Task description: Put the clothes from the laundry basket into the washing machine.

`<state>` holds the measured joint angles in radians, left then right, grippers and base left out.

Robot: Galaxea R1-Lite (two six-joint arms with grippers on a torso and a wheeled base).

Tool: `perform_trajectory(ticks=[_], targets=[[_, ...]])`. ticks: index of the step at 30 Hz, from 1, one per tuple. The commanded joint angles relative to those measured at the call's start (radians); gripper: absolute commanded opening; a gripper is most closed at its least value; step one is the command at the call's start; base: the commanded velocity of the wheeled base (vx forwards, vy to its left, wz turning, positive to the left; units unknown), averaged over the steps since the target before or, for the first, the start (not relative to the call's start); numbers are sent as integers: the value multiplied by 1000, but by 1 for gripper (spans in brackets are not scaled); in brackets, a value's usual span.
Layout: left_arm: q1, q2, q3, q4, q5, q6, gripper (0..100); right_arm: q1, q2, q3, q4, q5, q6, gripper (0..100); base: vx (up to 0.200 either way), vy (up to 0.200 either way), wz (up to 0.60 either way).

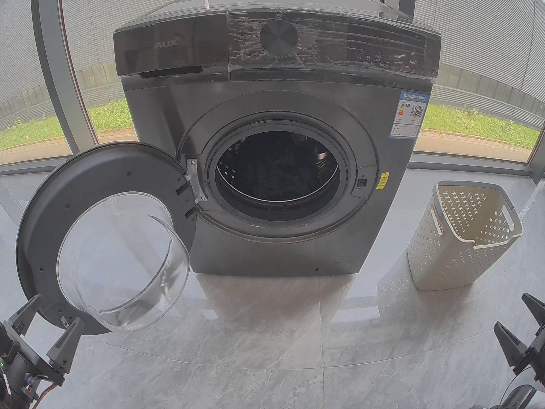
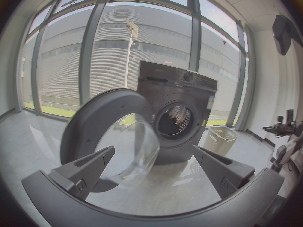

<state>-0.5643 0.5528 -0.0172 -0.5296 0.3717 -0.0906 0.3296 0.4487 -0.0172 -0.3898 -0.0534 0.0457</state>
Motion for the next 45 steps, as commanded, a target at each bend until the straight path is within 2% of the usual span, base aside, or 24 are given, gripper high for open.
perform_trajectory(ticks=[1, 2, 4, 6, 8, 10, 12, 14, 16, 18, 19, 23, 25, 26, 28, 29, 31, 33, 35, 38, 39, 40, 41, 45], targets=[[210, -264, 17, 230, -16, -3, 100, -247, -354, 16, 206, 112, -106, 100, 0, 0, 0], [257, -297, 17, 269, -25, -1, 100, -293, -374, 16, 236, 129, -103, 100, 0, 0, 0], [302, -347, 17, 281, -46, -4, 100, -334, -430, 16, 292, 153, -99, 100, 0, 0, 0], [348, -392, 17, 313, -77, -14, 100, -333, -449, 11, 355, 156, -87, 100, 0, 0, 0], [383, -439, 17, 367, -103, -12, 100, -331, -449, 3, 362, 149, -61, 100, 0, 0, 0], [406, -465, 17, 430, -100, -12, 100, -333, -449, 2, 373, 104, -46, 100, 0, 0, 0], [406, -462, 17, 428, -99, -12, 100, -333, -449, -1, 378, 60, -46, 100, 0, 0, 0], [423, -462, 17, 424, -89, 5, 100, -334, -449, 6, 362, -52, -49, 100, 0, 0, 0], [480, -464, 17, 430, -96, 45, 100, -334, -449, 2, 376, -94, -41, 100, 0, 0, 0], [552, -484, 17, 439, -100, 88, 100, -334, -449, 2, 376, -91, -44, 100, 0, 0, 0], [580, -513, 17, 451, -100, 94, 100, -333, -449, 3, 374, -85, -44, 100, 0, 0, 0], [564, -550, 17, 459, -106, 89, 100, -333, -449, 10, 361, -39, -33, 100, 0, 0, 0], [564, -550, 17, 461, -139, 89, 100, -333, -449, 16, 370, 3, -30, 100, 0, 0, 0], [564, -550, 17, 461, -143, 89, 100, -333, -449, 17, 374, 9, -30, 100, 0, 0, 0], [564, -551, 14, 468, -269, 77, 100, -333, -449, 17, 390, 69, -49, 100, 0, 0, 0], [566, -551, 14, 470, -295, 81, 100, -333, -449, 17, 390, 67, -49, 100, 0, 0, 0], [566, -551, 14, 474, -298, 95, 100, -333, -449, 17, 390, 67, -49, 100, 0, 0, 0], [564, -551, 5, 500, -243, 106, 100, -333, -449, 17, 390, 67, -47, 100, 0, 0, 0], [564, -551, 3, 513, -234, 100, 100, -333, -449, 17, 390, 66, -47, 100, 0, 0, 0], [561, -553, 6, 510, -267, 57, 100, -331, -449, 17, 390, 67, -46, 100, 0, 0, 0], [561, -553, 14, 508, -329, 31, 100, -331, -449, 17, 390, 67, -46, 100, 0, 0, 0], [561, -553, 14, 507, -335, 31, 100, -331, -449, 17, 390, 67, -46, 100, 0, 0, 0], [566, -553, 16, 527, -359, 65, 100, -331, -449, 17, 390, 67, -47, 100, 0, 0, 0], [564, -553, 16, 530, -358, 88, 100, -331, -449, 17, 390, 67, -46, 100, 0, 0, 0]])
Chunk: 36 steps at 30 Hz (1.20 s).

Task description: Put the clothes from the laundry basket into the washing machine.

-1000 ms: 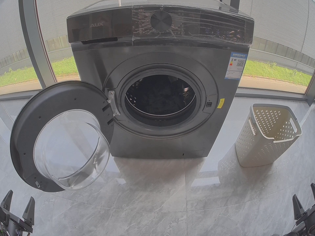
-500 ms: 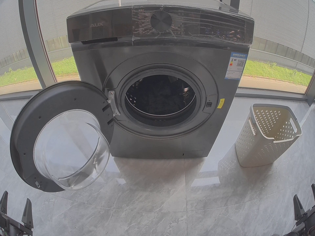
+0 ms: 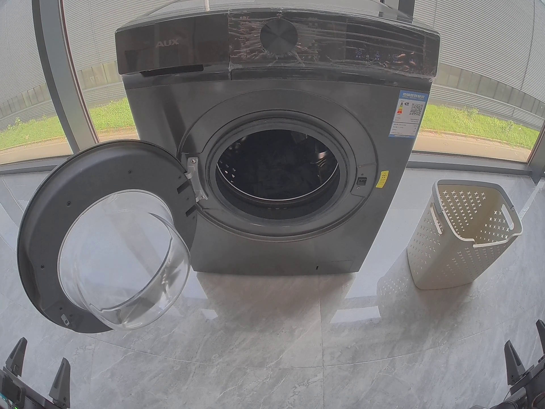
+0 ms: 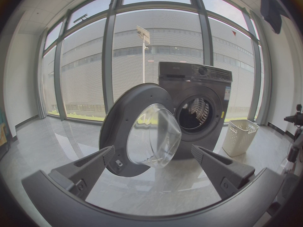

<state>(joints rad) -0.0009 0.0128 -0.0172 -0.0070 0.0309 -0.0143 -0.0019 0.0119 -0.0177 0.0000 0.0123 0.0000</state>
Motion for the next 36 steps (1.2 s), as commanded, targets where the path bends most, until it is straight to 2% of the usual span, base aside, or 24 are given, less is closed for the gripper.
perform_trajectory(ticks=[1, 5, 11, 26, 36], targets=[[1, -13, 16, 7, -17, 13, 100, 0, -12, 18, 0, 1, 0, 100, 0, 0, 0], [-1, -13, 16, 7, -17, 5, 100, 0, -12, 18, 0, 1, -2, 100, 0, 0, 0], [-1, -13, 16, 5, -16, 0, 100, 0, -12, 18, 0, 1, 0, 100, -200, 0, 0], [-1, -13, 16, 7, -16, 2, 100, 0, -12, 18, 0, 1, 0, 100, -40, 0, 0], [-1, -13, 16, 7, -16, 0, 100, 0, -12, 18, 0, 1, 0, 100, 0, 200, 0]])
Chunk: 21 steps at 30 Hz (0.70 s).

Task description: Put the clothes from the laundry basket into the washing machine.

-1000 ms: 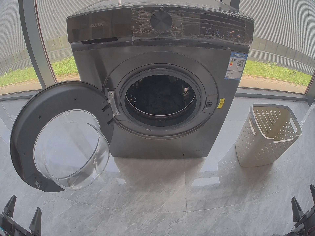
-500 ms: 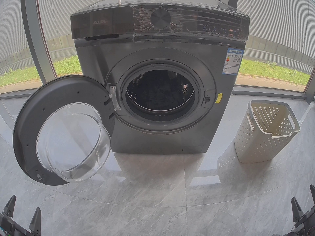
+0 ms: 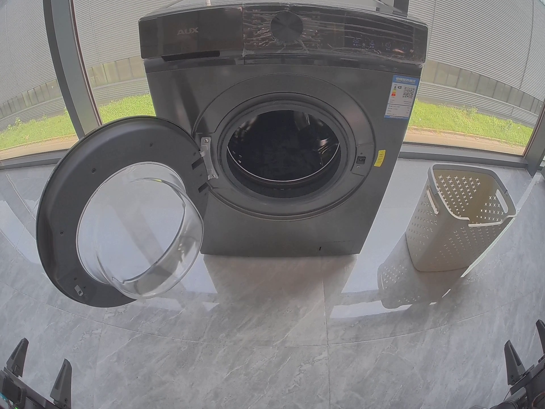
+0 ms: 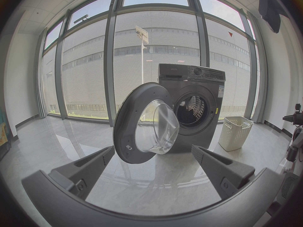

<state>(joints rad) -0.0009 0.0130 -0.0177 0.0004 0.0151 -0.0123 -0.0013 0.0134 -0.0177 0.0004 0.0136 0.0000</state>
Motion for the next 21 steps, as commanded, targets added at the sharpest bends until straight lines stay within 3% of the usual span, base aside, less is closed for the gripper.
perform_trajectory(ticks=[1, 21], targets=[[-1, -13, 16, 0, 0, 0, 100, 0, -13, 18, 0, 0, 0, 100, 0, 200, 0], [1, -13, 16, -2, 2, -3, 100, 0, -13, 18, 0, 0, 0, 100, 0, 200, 0]])
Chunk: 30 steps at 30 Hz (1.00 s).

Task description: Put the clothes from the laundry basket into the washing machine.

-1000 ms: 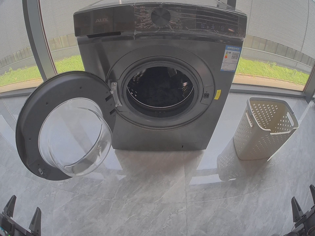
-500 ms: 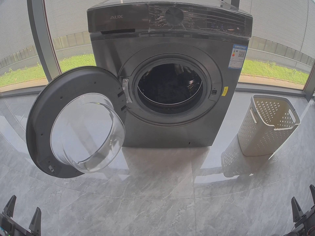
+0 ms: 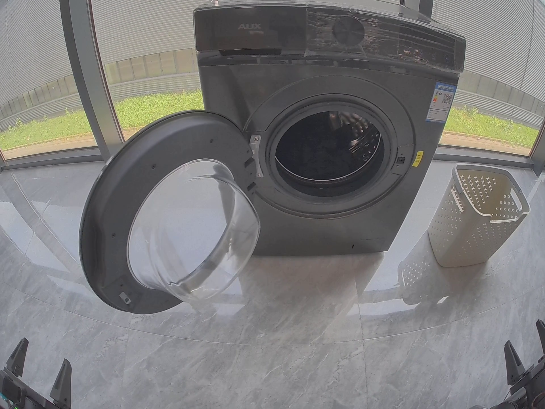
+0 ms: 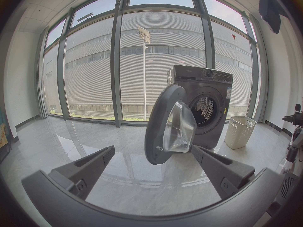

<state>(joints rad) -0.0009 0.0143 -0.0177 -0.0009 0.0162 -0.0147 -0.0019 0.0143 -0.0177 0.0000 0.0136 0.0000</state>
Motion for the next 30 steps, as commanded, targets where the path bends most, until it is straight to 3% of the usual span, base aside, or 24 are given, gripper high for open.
perform_trajectory(ticks=[1, 16, 21, 24, 26, 30], targets=[[1, -14, 16, -1, 1, -2, 100, 0, -14, 18, 0, 0, 0, 100, 0, 200, 0], [1, -14, 16, -1, -5, 5, 100, 0, -14, 18, 0, 0, 0, 100, 0, 13, 0], [1, -14, 16, -5, -10, 21, 100, 0, -14, 18, 0, 0, 0, 100, 0, 0, 0], [-1, -13, -15, -22, -24, 9, 100, 0, -14, 18, 0, 0, 0, 100, 0, 0, 0], [-5, 59, -203, -7, -70, 5, 100, 0, -14, 18, 0, 0, 0, 100, 0, 0, 0], [-2, 254, -255, -8, -134, 19, 100, 0, -14, 18, 0, 0, 0, 100, 0, 0, 0]])
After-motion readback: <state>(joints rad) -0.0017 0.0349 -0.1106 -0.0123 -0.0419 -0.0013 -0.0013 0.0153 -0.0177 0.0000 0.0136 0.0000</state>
